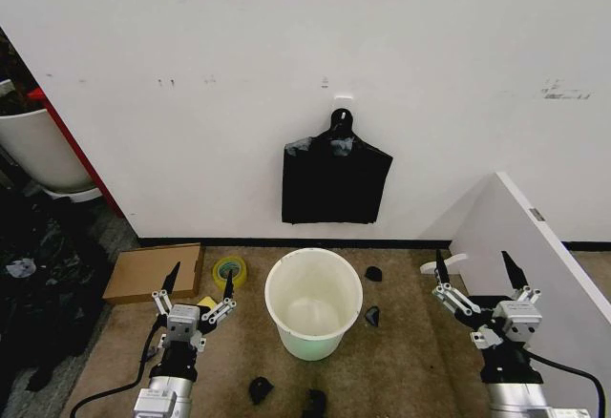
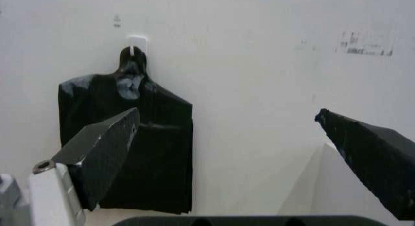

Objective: Place the garbage bag over the trash bin.

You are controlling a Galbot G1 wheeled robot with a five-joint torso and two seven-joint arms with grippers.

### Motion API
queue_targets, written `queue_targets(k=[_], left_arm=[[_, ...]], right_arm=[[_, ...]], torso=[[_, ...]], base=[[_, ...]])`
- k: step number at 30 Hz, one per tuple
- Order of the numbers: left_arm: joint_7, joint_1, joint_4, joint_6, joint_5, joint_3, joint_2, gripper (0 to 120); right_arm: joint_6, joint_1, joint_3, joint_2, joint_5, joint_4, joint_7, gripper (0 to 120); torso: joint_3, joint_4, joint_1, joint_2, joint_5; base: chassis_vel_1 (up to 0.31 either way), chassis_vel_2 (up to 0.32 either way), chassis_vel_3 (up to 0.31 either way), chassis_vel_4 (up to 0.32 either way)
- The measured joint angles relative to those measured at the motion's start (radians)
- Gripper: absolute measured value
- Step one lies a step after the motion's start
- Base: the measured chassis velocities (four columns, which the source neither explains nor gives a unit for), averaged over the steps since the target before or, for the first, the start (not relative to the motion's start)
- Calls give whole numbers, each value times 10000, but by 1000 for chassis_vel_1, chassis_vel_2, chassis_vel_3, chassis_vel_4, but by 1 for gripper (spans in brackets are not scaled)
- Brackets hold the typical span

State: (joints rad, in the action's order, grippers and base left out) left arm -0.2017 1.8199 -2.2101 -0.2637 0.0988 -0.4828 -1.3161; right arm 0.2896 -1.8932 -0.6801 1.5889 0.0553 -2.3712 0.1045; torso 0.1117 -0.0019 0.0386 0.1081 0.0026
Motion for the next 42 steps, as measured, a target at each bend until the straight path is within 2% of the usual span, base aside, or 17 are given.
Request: queue_targets(k=[13, 17, 22, 25, 26, 28, 29, 30, 32, 34, 37, 41, 42], left_arm=[[-91, -30, 141, -233, 0, -174, -183, 100], [-141, -13, 194, -359, -8, -247, -189, 100], [-151, -59, 403, -750, -38, -241, 128, 100], [-141, -175, 517, -809, -135, -172, 414, 100], [-135, -136, 540, -889, -160, -203, 494, 100], [-136, 48, 540, -998, -173, -308, 476, 100], [-160, 224, 546, -1142, -161, -394, 395, 100], [-183, 334, 573, -1258, -108, -428, 334, 100], [-201, 407, 596, -1356, -59, -443, 285, 100], [-215, 511, 638, -1543, 31, -460, 213, 100], [-222, 585, 621, -1611, 63, -487, 116, 100], [-223, 627, 504, -1589, 51, -500, 37, 100], [-223, 658, 447, -1571, 82, -502, -55, 100]], right_arm=[[-98, 384, 114, -437, 245, 519, 71, 100], [-237, 547, 281, -660, 650, 713, 74, 100], [-752, 1089, 504, -1201, 1933, 1238, 84, 100], [-1208, 1383, 512, -1516, 2793, 1293, 145, 100], [-1726, 1679, 557, -1837, 3681, 1308, 217, 100], [-2378, 2210, 765, -2283, 4867, 1429, 262, 100], [-2802, 2736, 978, -2640, 5842, 1635, 228, 100], [-3067, 3214, 1176, -2894, 6660, 1887, 157, 100], [-3227, 3506, 1306, -3027, 7197, 2052, 85, 100], [-3751, 4418, 1711, -3323, 8862, 2551, -197, 100], [-4153, 5650, 2244, -3454, 10576, 3296, -472, 100], [-4250, 6889, 2721, -3337, 11424, 4022, -449, 100], [-4251, 7783, 3089, -3100, 11914, 4626, -416, 100]], torso=[[0, -1, 0, 0, 0], [0, 0, 0, 0, 0], [0, 0, 0, 0, 2], [0, -1, 0, 0, 1], [0, -8, 1, 0, -4], [0, -6, 0, 0, 2], [1, 4, 0, 0, 3], [1, 5, 0, 0, 3], [1, 8, 1, 0, 1], [1, 1, 1, 0, 2], [1, -2, 0, 0, 0], [1, 0, 1, 0, 2], [2, 1, 1, 0, -2]], base=[[0, 0, 0, 0], [0, 0, 0, 0], [0, 0, 0, 0], [0, 0, 0, 0], [0, 0, 0, 0], [0, 0, 0, 0], [0, 0, 0, 0], [0, 0, 0, 0], [0, 0, 0, 0], [0, 0, 0, 0], [0, 0, 0, 0], [0, 0, 0, 0], [0, 0, 0, 0]])
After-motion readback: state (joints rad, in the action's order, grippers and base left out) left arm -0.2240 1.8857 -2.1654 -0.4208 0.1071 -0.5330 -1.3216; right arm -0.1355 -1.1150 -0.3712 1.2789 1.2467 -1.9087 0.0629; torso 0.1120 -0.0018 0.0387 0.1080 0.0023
